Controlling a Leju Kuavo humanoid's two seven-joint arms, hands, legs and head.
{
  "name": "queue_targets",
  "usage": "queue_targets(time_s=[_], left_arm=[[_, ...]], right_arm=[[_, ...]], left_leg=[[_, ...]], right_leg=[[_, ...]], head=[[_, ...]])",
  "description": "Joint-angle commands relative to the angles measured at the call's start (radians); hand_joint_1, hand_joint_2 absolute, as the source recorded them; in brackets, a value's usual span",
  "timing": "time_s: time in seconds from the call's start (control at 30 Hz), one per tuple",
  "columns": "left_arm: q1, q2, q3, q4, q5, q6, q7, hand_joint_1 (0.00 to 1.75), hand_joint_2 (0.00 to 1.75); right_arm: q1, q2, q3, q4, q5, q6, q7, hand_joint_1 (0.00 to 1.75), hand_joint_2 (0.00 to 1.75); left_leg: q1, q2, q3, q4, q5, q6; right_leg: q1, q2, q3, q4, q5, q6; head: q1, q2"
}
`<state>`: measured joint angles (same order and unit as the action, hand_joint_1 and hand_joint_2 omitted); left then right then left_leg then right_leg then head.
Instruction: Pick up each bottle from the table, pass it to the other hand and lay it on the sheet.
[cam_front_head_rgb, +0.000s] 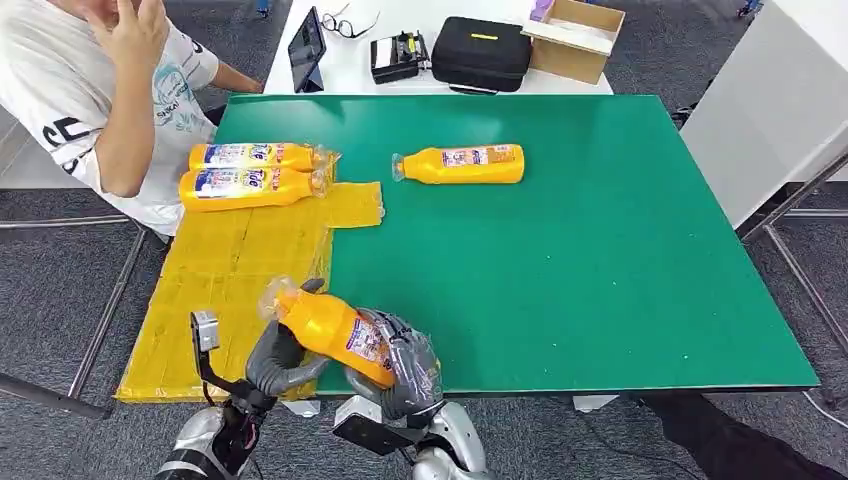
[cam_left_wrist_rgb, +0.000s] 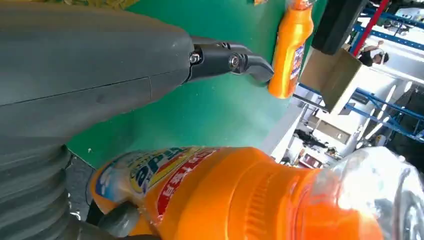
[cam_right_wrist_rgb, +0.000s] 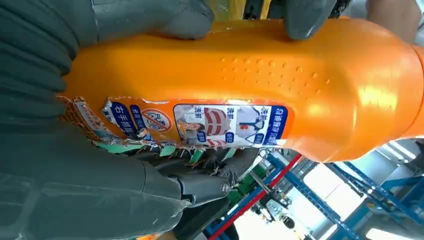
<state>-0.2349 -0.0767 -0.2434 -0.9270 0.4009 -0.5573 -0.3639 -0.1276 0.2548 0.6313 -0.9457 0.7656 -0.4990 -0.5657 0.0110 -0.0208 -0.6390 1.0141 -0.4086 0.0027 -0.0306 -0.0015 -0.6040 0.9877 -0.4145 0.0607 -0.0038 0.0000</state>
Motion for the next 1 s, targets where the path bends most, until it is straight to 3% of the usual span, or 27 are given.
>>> queue_targets(time_s=[0.03,0.53,1.0], left_arm=[[-0.069,0.021,-0.021,0.056,0.032,-0.01,-0.005,0.0,1.75],[-0.007,-0.001,-0.01,-0.062,0.106,-0.077,-0.012,0.0,1.75],[-0.007,-0.001,-0.01,-0.062,0.106,-0.077,-0.012,0.0,1.75]], right_arm=[[-0.057,0.019,0.117,0.185,-0.012,0.038,-0.007,1.75,1.75],[-0.07,0.028,0.145,0.221,-0.032,0.114,0.036,1.75,1.75],[-0.07,0.028,0.145,0.221,-0.032,0.114,0.036,1.75,1.75]], left_leg=[[0.002,0.002,0.006,0.0,-0.002,0.0],[0.002,0.001,0.005,0.0,-0.002,0.0],[0.001,0.001,0.005,0.0,-0.001,0.0]], right_leg=[[0.003,0.0,0.006,-0.001,-0.001,-0.004],[0.002,-0.001,0.006,-0.001,-0.002,-0.004],[0.002,0.0,0.005,-0.001,-0.001,-0.003]], head=[[0.0,0.0],[0.0,0.0],[0.0,0.0]])
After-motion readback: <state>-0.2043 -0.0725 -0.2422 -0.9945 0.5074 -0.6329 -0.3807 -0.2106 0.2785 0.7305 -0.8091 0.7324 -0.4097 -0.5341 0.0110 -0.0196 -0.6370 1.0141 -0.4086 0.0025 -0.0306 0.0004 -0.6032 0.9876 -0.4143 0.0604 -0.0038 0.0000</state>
